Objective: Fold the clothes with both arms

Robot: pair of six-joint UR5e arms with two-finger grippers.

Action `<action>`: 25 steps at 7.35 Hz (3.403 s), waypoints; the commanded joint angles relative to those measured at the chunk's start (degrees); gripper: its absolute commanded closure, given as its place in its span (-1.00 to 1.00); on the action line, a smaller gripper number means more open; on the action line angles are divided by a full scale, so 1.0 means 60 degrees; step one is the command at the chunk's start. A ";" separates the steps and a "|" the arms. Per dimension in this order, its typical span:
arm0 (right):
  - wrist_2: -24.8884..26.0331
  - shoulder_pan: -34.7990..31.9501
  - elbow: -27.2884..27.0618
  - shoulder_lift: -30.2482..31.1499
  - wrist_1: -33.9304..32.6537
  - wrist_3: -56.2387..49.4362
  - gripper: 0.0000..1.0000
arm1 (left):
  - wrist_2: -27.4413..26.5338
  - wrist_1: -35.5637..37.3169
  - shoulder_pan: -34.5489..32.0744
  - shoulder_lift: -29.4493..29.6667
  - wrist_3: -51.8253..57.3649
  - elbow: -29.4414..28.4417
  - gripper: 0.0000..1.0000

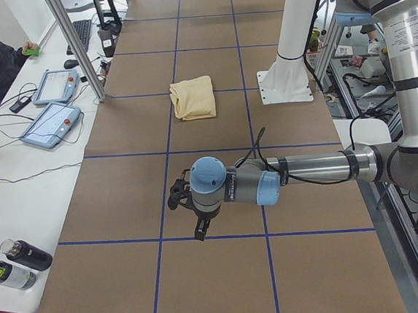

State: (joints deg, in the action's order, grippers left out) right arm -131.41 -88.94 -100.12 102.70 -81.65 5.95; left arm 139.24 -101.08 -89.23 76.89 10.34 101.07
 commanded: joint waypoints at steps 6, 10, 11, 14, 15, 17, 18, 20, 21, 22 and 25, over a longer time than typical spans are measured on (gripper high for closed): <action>-0.0114 0.0013 -0.0056 0.0021 0.0074 0.0092 -1.00 | -0.0530 0.1393 -0.0070 -0.0247 -0.0038 0.0760 -1.00; -0.0202 0.0028 -0.0042 0.0021 0.0279 0.0034 -1.00 | -0.0530 0.1393 -0.0070 -0.0247 -0.0038 0.0762 -1.00; -0.0202 0.0028 -0.0042 0.0036 0.0279 0.0034 -1.00 | -0.0530 0.1393 -0.0070 -0.0247 -0.0038 0.0762 -1.00; -0.0202 0.0028 -0.0042 0.0021 0.0264 0.0049 -1.00 | -0.0530 0.1393 -0.0070 -0.0247 -0.0038 0.0762 -1.00; -0.0202 0.0028 -0.0042 0.0036 0.0264 0.0049 -1.00 | -0.0530 0.1393 -0.0070 -0.0247 -0.0038 0.0762 -1.00; -0.0217 0.0028 -0.0042 0.0036 0.0264 0.0034 -1.00 | -0.0530 0.1393 -0.0085 -0.0247 -0.0038 0.0762 -1.00; -0.0260 0.0028 -0.0042 0.0036 0.0264 0.0034 -1.00 | -0.0530 0.1393 -0.0085 -0.0247 -0.0038 0.0762 -1.00; -0.0305 0.0028 -0.0042 0.0036 0.0264 0.0034 -1.00 | -0.0530 0.1393 -0.0070 -0.0247 -0.0038 0.0776 -1.00; -0.0319 0.0042 -0.0042 0.0036 0.0264 0.0034 -1.00 | -0.0530 0.1393 -0.0070 -0.0247 -0.0038 0.0776 -1.00; -0.0319 0.0043 -0.0042 0.0036 0.0264 0.0034 -1.00 | -0.0530 0.1393 -0.0070 -0.0247 -0.0038 0.0776 -1.00; -0.0319 0.0072 -0.0042 0.0036 0.0264 0.0063 -1.00 | -0.0530 0.1393 -0.0085 -0.0247 -0.0038 0.0777 -1.00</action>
State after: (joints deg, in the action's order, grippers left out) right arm -133.33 -88.60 -100.34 102.92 -80.07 6.26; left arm 136.05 -92.72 -89.72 75.41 10.11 105.77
